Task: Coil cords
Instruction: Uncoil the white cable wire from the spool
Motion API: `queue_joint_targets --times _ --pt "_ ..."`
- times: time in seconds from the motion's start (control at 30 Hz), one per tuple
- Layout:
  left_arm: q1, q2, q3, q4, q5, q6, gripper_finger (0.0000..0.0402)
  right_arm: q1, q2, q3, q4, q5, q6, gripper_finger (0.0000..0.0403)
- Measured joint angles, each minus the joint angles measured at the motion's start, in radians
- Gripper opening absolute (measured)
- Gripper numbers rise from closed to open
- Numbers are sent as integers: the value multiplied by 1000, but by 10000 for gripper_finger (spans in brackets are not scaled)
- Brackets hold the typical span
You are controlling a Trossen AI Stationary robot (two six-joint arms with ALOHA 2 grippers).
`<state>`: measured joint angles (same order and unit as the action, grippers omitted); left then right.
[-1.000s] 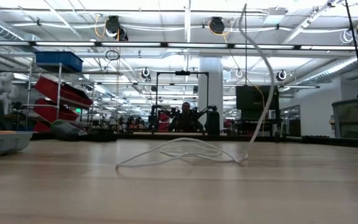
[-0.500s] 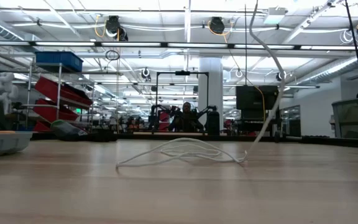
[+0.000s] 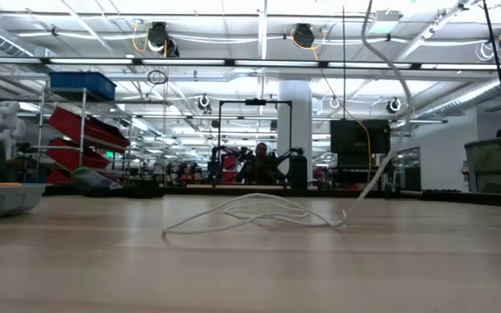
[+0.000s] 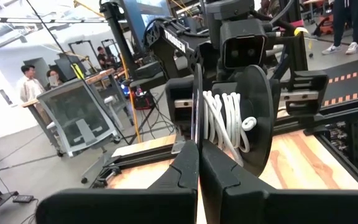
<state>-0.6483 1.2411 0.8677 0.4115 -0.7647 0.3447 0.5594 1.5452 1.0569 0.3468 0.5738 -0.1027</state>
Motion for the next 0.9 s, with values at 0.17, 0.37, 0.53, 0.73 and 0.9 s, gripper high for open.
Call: queue_joint_targets --times 0.17,0.37,0.53,0.73,0.9 --pt "0 0 0 -1 0 0 0 3 0 0 0 -2 -13 55" --pt "0 0 0 -1 0 0 0 6 0 0 0 -3 -14 100" --pt "0 0 0 -1 0 0 0 5 0 0 0 -3 -14 96" --pt "0 0 0 -1 0 -1 0 5 0 0 1 -2 -15 28" --pt "0 0 0 -2 0 -1 0 9 0 0 12 29 -20 7"
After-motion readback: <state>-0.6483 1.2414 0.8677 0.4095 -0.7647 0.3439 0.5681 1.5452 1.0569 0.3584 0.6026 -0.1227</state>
